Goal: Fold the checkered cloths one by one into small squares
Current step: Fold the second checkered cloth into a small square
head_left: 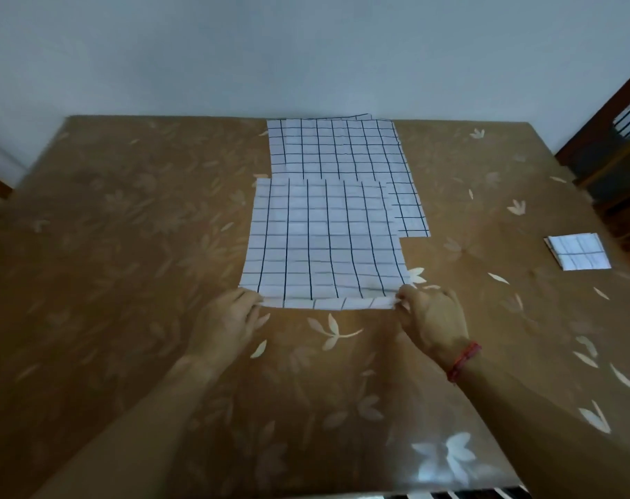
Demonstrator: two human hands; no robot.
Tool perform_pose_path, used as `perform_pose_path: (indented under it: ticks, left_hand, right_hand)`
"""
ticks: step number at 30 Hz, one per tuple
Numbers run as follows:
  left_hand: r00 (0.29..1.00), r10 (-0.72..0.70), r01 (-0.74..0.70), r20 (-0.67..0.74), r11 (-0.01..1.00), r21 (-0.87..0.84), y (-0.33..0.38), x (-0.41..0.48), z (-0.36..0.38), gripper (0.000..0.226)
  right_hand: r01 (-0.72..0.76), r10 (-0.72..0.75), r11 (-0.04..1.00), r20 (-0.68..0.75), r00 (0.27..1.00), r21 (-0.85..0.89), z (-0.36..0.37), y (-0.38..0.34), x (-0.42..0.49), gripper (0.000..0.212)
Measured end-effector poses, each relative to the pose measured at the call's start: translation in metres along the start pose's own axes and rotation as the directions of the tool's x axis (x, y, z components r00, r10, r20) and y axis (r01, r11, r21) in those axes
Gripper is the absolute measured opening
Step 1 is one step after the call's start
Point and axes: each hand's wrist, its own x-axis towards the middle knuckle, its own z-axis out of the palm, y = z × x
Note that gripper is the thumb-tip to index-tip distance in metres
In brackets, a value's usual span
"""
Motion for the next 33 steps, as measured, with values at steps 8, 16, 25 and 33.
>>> perform_pose_path:
  ticks: [8,16,25,33]
  left_hand:
    - [0.997,-0.045,0.047,0.059,0.998,-0.041,0.018,-0.076,-0.035,0.009]
    - [0.981,-0.036,0.059,0.189,0.991,-0.12,0.023,-0.123,-0.066,0.013]
    - [0.992,-0.093,0.105,0.091,0.985,-0.134,0.02,-0.118,-0.073,0.032]
    - [0.995,-0.08,0.085,0.054,0.992,-0.097,-0.002,-0.062,-0.065,0.007]
  right_hand:
    - [-0.056,0.047,0.996,0.143,0.989,0.062,-0.022,-0.006,-0.075,0.014]
    - [-0.079,-0.046,0.933,0.334,0.942,0.35,-0.035,-0.006,-0.12,0.015]
    - [-0.303,0.139,0.716,0.298,0.944,0.628,-0.043,-0.007,-0.114,0.018]
    - [-0.436,0.321,0.471,0.311,0.895,0.767,-0.029,-0.01,-0.064,0.02]
